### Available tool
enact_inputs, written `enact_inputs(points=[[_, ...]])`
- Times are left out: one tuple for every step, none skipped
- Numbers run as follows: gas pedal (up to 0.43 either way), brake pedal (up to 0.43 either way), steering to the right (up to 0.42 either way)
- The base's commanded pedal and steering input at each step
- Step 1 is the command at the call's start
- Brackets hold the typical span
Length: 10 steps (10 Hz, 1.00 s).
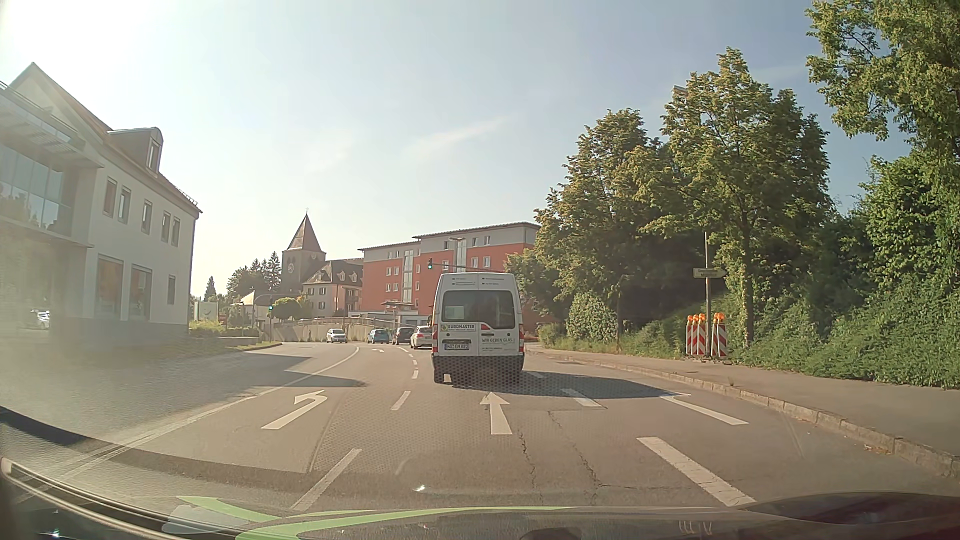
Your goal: Follow the waypoints while adhering to traffic rules and regulations
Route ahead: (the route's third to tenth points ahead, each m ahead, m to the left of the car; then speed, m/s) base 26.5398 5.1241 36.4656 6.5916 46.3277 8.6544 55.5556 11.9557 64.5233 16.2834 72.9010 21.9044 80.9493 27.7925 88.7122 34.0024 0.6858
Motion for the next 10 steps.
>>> enact_inputs(points=[[0.449, 0.000, -0.019], [0.449, 0.000, -0.026], [0.449, 0.000, -0.034], [0.480, 0.000, -0.039], [0.500, 0.000, -0.040], [0.500, 0.000, -0.039], [0.500, 0.000, -0.035], [0.500, 0.000, -0.034], [0.500, 0.000, -0.034], [0.500, 0.000, -0.034]])
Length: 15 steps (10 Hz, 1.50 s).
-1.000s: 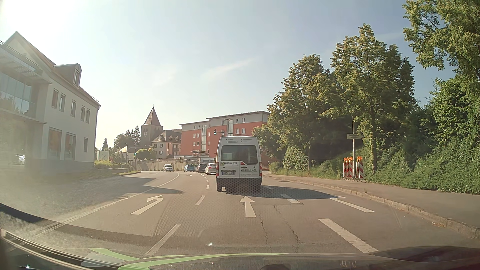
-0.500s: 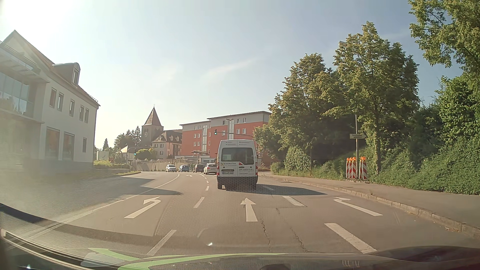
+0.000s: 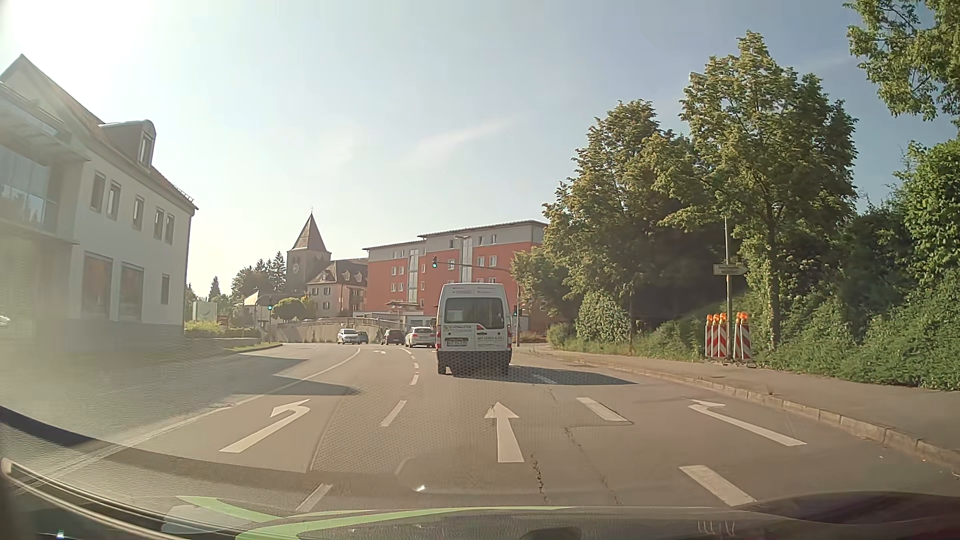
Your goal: Follow the waypoints while adhering to traffic rules and regulations
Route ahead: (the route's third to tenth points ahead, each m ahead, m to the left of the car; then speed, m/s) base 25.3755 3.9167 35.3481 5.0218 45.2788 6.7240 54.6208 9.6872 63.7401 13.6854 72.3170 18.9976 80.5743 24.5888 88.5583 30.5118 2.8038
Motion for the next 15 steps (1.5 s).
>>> enact_inputs(points=[[0.500, 0.000, -0.033], [0.488, 0.000, -0.034], [0.480, 0.000, -0.032], [0.461, 0.000, -0.032], [0.449, 0.000, -0.032], [0.449, 0.000, -0.032], [0.449, 0.000, -0.032], [0.449, 0.000, -0.032], [0.429, 0.000, -0.031], [0.429, 0.000, -0.031], [0.421, 0.000, -0.031], [0.398, 0.000, -0.031], [0.378, 0.000, -0.031], [0.378, 0.000, -0.030], [0.378, 0.000, -0.029]])
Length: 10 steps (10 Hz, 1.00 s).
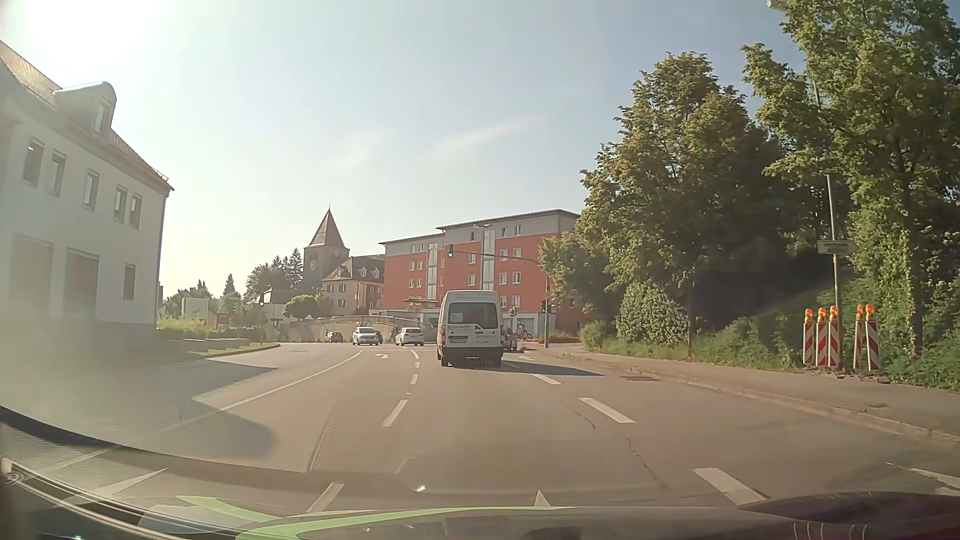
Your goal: Follow the waypoints while adhering to traffic rules and regulations
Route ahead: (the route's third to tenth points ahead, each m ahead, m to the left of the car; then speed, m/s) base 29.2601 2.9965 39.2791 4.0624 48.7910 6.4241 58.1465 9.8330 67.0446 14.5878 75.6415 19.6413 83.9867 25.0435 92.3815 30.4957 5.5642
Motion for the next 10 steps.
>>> enact_inputs(points=[[0.378, 0.000, -0.029], [0.370, 0.000, -0.030], [0.350, 0.000, -0.029], [0.350, 0.000, -0.028], [0.350, 0.000, -0.025], [0.350, 0.000, -0.026], [0.350, 0.000, -0.025], [0.319, 0.000, -0.026], [0.311, 0.000, -0.026], [0.299, 0.000, -0.025]])
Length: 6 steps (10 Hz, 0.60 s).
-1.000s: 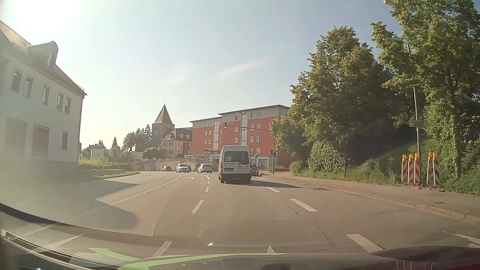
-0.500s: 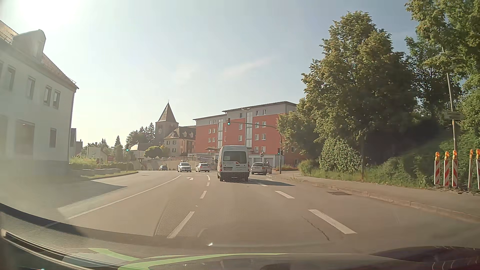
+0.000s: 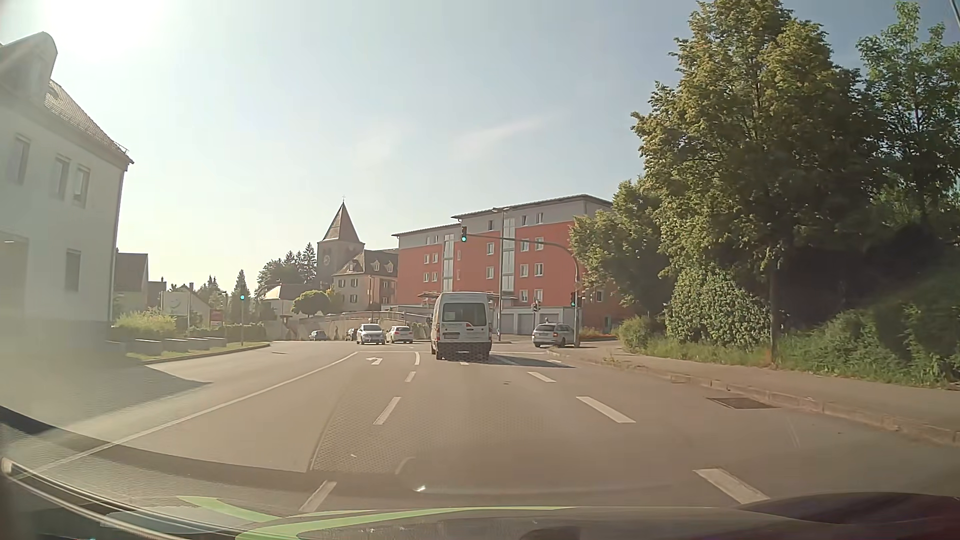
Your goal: Follow the waypoints while adhering to traffic rules and regulations
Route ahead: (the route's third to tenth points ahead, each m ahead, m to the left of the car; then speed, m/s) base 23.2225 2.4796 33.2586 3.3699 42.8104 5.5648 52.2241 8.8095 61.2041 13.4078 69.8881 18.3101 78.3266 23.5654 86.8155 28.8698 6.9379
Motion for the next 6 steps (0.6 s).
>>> enact_inputs(points=[[0.268, 0.000, -0.024], [0.268, 0.000, -0.024], [0.268, 0.000, -0.024], [0.268, 0.000, -0.025], [0.268, 0.000, -0.025], [0.268, 0.000, -0.026]])
